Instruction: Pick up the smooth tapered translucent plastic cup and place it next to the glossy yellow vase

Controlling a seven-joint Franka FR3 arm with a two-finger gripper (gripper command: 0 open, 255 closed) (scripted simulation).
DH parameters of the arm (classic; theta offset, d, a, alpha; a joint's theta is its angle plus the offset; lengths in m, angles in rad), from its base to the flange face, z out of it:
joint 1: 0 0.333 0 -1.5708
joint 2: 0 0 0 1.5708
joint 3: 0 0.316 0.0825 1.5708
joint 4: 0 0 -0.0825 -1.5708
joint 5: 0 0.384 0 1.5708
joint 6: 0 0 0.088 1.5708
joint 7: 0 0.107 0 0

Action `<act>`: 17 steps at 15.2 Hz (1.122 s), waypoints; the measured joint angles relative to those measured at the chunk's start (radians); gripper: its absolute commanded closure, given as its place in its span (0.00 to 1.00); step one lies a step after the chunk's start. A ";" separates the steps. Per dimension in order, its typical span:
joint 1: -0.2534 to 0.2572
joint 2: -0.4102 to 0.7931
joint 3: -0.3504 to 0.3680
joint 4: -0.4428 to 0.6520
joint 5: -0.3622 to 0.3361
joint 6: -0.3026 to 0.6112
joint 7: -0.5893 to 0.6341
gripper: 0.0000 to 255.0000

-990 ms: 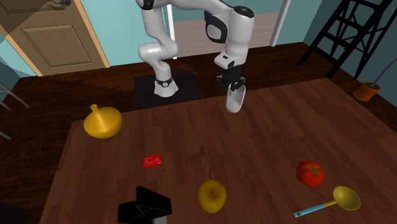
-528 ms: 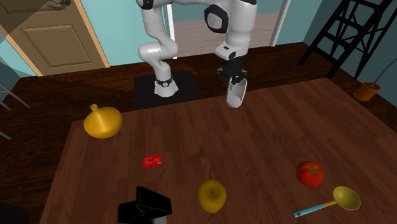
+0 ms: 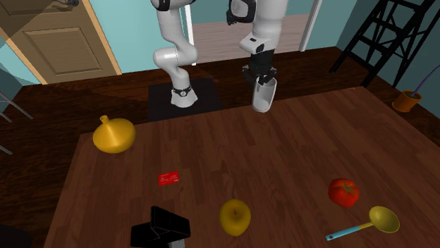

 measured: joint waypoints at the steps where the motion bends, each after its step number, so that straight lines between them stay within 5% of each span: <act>1: 0.001 0.000 0.001 0.013 0.000 -0.013 0.001 1.00; 9: 0.005 0.021 0.005 0.140 -0.010 -0.122 0.005 1.00; 17: -0.080 -0.179 -0.113 -0.056 0.070 -0.102 -0.202 1.00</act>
